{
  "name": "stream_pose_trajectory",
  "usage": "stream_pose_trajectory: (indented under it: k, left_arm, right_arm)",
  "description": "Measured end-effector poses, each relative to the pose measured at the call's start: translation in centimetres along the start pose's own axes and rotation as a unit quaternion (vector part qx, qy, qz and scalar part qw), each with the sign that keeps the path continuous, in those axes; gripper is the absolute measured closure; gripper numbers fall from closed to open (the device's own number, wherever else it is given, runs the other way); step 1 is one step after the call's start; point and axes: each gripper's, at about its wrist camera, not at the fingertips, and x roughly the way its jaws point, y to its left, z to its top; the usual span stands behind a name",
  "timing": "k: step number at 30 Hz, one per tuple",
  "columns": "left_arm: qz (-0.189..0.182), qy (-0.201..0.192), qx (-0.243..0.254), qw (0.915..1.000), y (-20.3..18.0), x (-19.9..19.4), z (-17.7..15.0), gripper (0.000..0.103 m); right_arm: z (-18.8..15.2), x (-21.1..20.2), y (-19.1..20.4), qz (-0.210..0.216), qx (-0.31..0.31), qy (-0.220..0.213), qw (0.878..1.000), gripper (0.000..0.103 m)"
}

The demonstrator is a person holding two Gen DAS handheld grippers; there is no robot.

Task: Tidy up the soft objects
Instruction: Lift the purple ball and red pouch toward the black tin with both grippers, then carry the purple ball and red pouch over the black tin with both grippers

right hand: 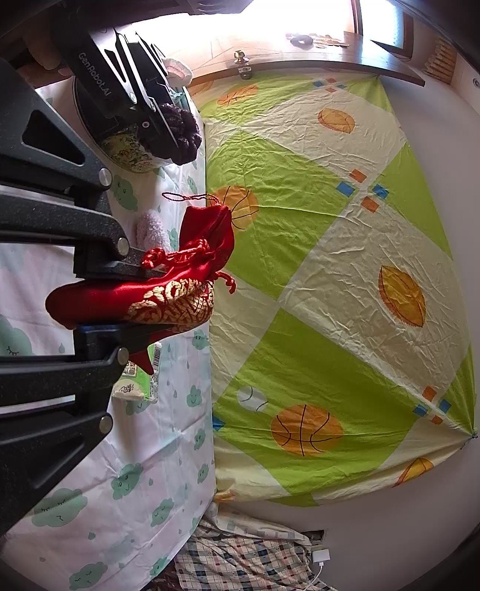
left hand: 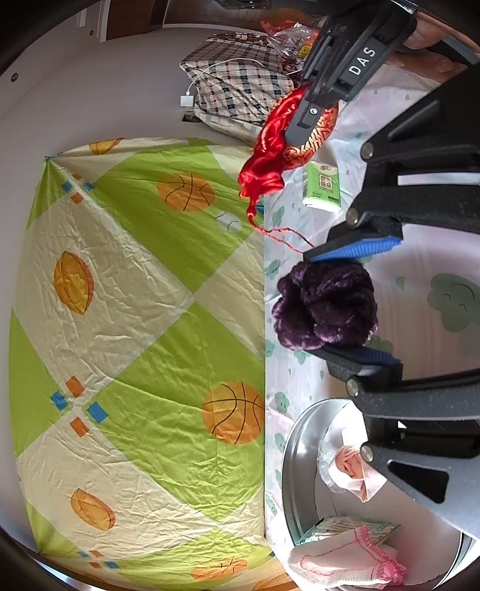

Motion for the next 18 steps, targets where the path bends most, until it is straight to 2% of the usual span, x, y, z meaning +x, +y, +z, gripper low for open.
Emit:
stream_pose_trajectory:
  k: [18]
  left_arm:
    - [0.02, -0.005, -0.019, 0.9996, 2.5, -1.0, -0.1, 0.063]
  right_arm:
    - [-0.3, -0.4, 2.5, 0.015, -0.005, -0.007, 1.0, 0.086]
